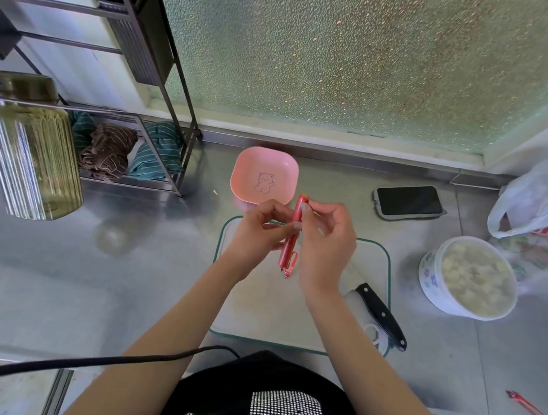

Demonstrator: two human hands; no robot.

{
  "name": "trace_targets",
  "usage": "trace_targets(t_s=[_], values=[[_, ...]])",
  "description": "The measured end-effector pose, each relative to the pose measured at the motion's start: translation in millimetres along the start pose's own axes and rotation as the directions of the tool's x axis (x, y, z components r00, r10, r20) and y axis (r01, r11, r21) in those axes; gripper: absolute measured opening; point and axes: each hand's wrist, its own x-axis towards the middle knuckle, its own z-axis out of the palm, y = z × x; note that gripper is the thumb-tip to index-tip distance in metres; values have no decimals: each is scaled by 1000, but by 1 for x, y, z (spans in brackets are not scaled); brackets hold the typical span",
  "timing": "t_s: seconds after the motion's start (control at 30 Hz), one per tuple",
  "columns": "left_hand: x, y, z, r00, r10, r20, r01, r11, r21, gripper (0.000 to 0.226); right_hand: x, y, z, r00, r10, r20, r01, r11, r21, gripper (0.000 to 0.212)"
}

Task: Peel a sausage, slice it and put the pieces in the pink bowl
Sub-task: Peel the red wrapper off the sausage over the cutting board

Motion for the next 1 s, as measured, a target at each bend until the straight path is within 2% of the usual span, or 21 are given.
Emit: trace_targets(t_s=[0.3, 0.7, 1.0], values=[[2, -2, -3, 1000, 4, -5, -4, 1000, 29, 9, 2, -2, 2, 998, 68, 11, -67, 997, -39, 7], [4, -3, -4, 1000, 31, 4, -31, 998, 53, 10, 3, -2, 2, 991, 134, 8, -134, 991, -5, 10], [6, -4, -5, 999, 48, 16, -48, 997, 54, 10, 3, -2, 1, 993, 114, 15, -113, 993, -30, 8]])
